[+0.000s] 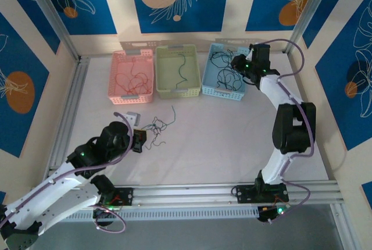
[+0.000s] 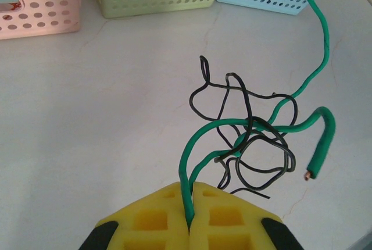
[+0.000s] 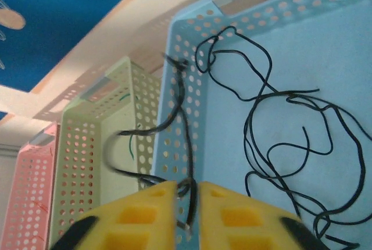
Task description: Untangle the cables
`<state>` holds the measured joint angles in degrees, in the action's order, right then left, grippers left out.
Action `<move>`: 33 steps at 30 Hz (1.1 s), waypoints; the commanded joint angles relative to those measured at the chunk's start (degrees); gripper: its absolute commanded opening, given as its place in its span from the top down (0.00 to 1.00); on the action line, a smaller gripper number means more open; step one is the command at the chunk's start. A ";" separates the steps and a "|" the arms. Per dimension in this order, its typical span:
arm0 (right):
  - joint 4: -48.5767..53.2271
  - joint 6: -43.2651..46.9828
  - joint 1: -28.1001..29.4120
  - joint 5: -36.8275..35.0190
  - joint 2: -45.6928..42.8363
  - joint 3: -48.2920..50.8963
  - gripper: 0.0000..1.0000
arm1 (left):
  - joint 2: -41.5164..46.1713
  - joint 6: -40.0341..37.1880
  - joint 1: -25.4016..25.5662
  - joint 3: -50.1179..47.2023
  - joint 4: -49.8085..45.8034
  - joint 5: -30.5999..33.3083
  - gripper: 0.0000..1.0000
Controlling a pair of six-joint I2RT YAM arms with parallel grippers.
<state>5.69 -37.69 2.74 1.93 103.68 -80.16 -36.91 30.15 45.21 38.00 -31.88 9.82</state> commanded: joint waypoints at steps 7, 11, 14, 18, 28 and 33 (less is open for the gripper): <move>7.75 4.80 2.35 -1.44 -4.30 -2.00 0.57 | -1.17 1.35 -0.34 0.01 2.73 -2.78 1.00; 4.16 3.72 5.37 2.36 -16.37 8.29 0.58 | -0.40 2.08 -0.33 -0.80 3.41 -3.63 1.00; -0.30 4.55 9.94 5.58 -26.08 18.62 0.59 | 0.33 2.61 -0.34 -1.17 4.14 -4.52 1.00; -6.62 6.78 19.12 10.34 -38.75 33.00 0.58 | 0.16 2.79 -0.32 -0.73 4.67 -6.23 1.00; -15.22 8.26 39.58 11.29 -61.76 53.53 0.37 | 0.79 2.62 -0.31 1.55 7.60 -11.66 1.00; -19.36 9.87 46.08 8.18 -62.38 55.80 0.32 | 0.50 4.47 -0.38 1.16 10.99 -13.61 1.00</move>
<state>-8.95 -29.50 46.63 12.08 41.12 -25.34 -36.56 33.12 45.21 37.89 -24.80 -1.13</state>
